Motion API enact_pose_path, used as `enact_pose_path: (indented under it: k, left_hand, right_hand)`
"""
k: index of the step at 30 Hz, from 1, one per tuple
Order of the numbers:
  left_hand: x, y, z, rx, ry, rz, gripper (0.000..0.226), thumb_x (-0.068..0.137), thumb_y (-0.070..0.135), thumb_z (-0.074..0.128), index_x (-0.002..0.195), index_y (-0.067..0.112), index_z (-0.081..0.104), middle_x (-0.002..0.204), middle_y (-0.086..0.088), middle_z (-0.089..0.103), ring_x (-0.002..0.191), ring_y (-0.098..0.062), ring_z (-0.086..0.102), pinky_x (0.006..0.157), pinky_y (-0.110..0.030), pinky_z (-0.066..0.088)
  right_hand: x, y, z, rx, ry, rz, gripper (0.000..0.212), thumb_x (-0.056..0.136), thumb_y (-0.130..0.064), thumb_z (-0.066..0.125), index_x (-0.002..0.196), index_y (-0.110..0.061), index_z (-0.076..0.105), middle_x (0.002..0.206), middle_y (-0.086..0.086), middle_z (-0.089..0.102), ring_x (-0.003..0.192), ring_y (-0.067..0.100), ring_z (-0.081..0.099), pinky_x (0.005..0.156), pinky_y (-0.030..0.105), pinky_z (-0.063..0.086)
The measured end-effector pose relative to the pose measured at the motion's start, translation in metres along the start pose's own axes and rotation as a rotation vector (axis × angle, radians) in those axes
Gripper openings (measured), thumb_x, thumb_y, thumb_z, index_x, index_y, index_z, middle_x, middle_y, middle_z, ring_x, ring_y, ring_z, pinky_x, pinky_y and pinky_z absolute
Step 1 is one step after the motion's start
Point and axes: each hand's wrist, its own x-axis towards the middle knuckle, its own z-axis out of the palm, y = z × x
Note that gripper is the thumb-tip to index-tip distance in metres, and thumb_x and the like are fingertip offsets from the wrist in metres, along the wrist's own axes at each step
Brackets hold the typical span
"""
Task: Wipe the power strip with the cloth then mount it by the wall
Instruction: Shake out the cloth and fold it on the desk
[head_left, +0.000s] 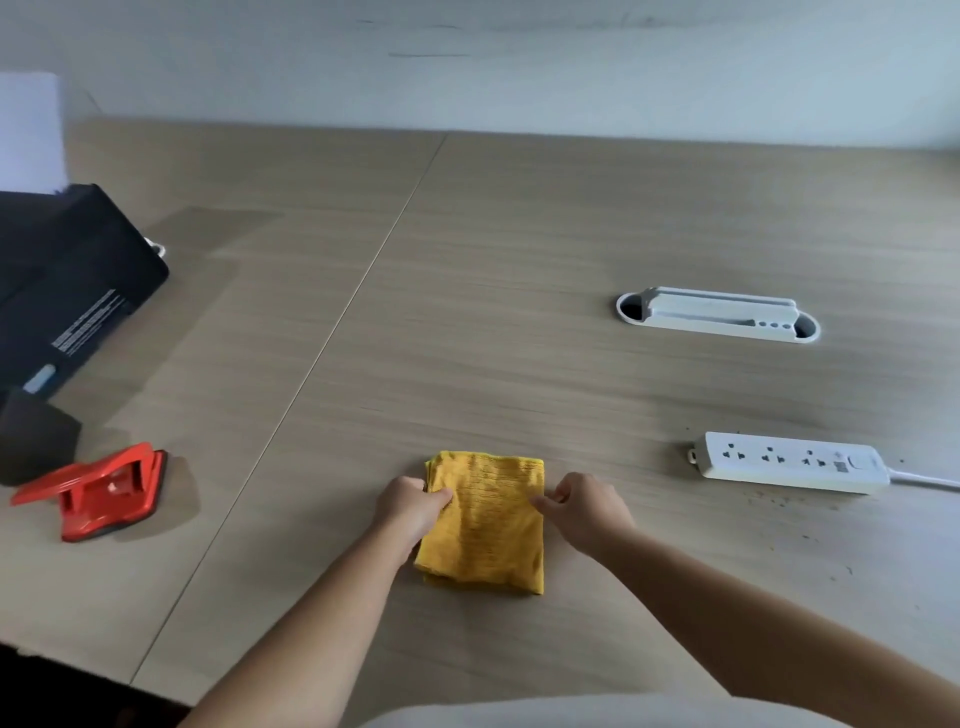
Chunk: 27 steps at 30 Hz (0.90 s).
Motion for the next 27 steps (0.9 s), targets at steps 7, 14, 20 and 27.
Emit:
enact_pose_path:
  k: [7,14,20,27]
  left_hand:
    - [0.008,0.021,0.010,0.235,0.047,0.147,0.067,0.080,0.034,0.070,0.137,0.012,0.042,0.134,-0.010,0.054,0.121,-0.027,0.053,0.092,-0.030,0.043]
    - [0.022,0.046,0.028,0.180,-0.014,0.203,0.058,0.081,0.027,0.069,0.133,0.015,0.046,0.132,-0.007,0.055,0.115,-0.025,0.055,0.085,-0.026,0.042]
    - [0.029,0.070,0.033,0.286,0.070,0.556,0.066,0.076,0.017,0.073,0.133,0.025,0.040,0.128,-0.008,0.050,0.110,-0.024,0.055,0.092,-0.034,0.047]
    - [0.037,0.067,0.049,1.027,-0.206,0.682,0.103,0.075,0.069,0.055,0.150,0.028,-0.003,0.159,0.007,-0.013,0.147,-0.016,-0.009,0.119,-0.045,0.001]
  right_hand:
    - [0.009,0.006,-0.011,-0.011,0.038,0.041,0.023,0.080,-0.030,0.056,0.065,-0.013,0.060,0.064,0.000,0.057,0.060,0.021,0.054,0.048,0.025,0.037]
    - [0.014,-0.002,-0.012,-0.028,-0.004,0.053,0.021,0.077,-0.031,0.060,0.074,-0.010,0.062,0.077,0.007,0.065,0.071,0.026,0.062,0.056,0.031,0.048]
    - [0.043,0.007,-0.059,0.042,0.233,0.040,0.024,0.080,-0.034,0.063,0.094,-0.016,0.057,0.096,0.008,0.065,0.094,0.031,0.060,0.071,0.034,0.046]
    - [0.037,0.043,-0.045,-0.487,0.112,-0.335,0.075,0.081,-0.064,0.048,0.143,-0.032,0.021,0.155,-0.008,0.023,0.143,0.020,0.017,0.113,0.045,0.019]
